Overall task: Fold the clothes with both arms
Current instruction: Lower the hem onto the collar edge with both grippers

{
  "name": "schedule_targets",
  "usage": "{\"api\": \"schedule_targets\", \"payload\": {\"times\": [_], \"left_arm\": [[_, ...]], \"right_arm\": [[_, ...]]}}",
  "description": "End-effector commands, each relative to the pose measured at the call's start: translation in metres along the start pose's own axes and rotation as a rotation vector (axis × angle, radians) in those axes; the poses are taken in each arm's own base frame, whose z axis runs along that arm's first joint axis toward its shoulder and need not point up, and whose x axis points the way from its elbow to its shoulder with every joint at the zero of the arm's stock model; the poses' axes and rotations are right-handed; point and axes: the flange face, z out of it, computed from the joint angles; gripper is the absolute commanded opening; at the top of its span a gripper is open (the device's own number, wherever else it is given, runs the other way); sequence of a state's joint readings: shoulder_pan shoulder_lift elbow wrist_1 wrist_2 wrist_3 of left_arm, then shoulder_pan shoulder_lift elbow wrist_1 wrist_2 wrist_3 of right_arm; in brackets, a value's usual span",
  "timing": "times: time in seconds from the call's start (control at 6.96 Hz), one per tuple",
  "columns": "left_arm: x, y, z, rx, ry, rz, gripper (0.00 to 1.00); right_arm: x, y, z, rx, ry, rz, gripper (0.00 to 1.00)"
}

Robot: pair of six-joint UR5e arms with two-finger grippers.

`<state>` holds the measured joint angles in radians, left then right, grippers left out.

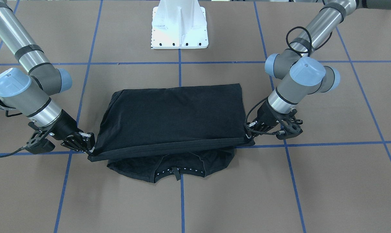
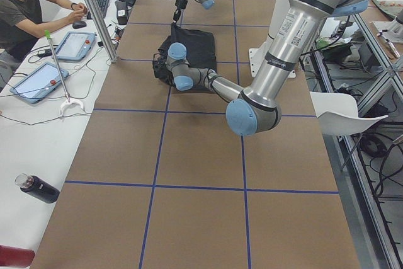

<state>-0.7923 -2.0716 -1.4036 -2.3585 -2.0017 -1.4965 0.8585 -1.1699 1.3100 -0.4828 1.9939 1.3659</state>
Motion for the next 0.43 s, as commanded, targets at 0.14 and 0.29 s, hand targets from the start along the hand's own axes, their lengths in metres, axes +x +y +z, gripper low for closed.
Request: {"api": "schedule_targets", "payload": {"times": [0.14, 0.29], "left_arm": [[0.0012, -0.0012, -0.0016, 0.004, 0.004, 0.002, 0.00], [0.0029, -0.0005, -0.0032, 0.003, 0.009, 0.004, 0.00]], "right_arm": [[0.0008, -0.0004, 0.0001, 0.001, 0.004, 0.001, 0.00], [-0.0003, -0.0005, 0.0002, 0.000, 0.002, 0.001, 0.00]]}}
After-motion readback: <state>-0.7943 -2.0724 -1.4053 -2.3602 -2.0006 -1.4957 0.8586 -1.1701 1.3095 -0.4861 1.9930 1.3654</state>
